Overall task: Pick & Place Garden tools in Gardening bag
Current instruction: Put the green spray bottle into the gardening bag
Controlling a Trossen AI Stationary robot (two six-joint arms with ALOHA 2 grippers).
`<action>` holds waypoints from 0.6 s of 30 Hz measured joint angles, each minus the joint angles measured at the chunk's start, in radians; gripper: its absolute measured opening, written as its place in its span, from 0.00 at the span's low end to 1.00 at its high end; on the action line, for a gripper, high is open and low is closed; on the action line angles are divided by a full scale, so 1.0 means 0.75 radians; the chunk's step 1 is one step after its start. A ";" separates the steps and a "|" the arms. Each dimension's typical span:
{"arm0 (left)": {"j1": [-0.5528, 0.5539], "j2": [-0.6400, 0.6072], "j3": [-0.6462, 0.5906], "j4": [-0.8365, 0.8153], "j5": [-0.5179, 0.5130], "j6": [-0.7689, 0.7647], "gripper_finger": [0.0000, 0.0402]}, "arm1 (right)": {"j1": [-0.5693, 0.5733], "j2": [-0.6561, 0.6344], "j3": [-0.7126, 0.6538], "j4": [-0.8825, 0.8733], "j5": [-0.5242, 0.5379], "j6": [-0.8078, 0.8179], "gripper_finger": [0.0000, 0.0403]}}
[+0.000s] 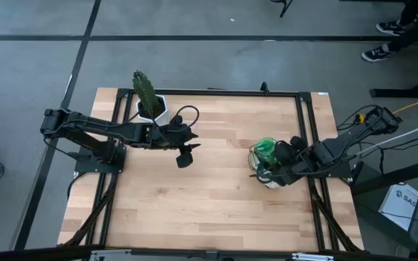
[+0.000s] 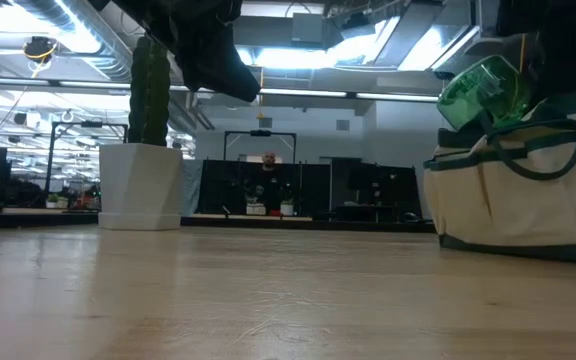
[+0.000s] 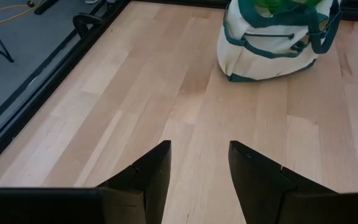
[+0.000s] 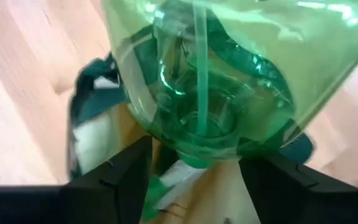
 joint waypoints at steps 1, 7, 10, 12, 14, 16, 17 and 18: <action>0.000 0.000 0.000 0.000 0.000 0.000 0.39 | -0.005 -0.002 0.000 0.013 -0.008 0.025 0.59; 0.000 0.000 0.000 0.000 0.000 0.000 0.39 | -0.056 -0.017 0.167 -0.118 -0.248 0.111 0.62; 0.001 0.000 0.000 0.000 0.000 0.000 0.39 | -0.067 -0.019 0.292 -0.151 -0.225 0.095 0.60; 0.000 0.000 0.000 0.000 0.000 0.000 0.39 | -0.071 -0.019 0.370 -0.154 -0.155 0.056 0.57; 0.001 0.000 0.000 0.000 0.000 0.000 0.39 | -0.071 -0.020 0.429 -0.134 -0.017 0.031 0.54; 0.001 0.000 0.000 0.000 0.000 0.000 0.39 | -0.072 -0.020 0.452 -0.122 0.125 0.010 0.50; 0.000 0.000 0.000 0.000 0.000 0.000 0.39 | -0.077 -0.020 0.452 -0.114 0.171 -0.003 0.48; 0.000 0.000 0.000 0.000 0.000 0.000 0.39 | -0.088 -0.017 0.452 -0.114 0.193 -0.017 0.45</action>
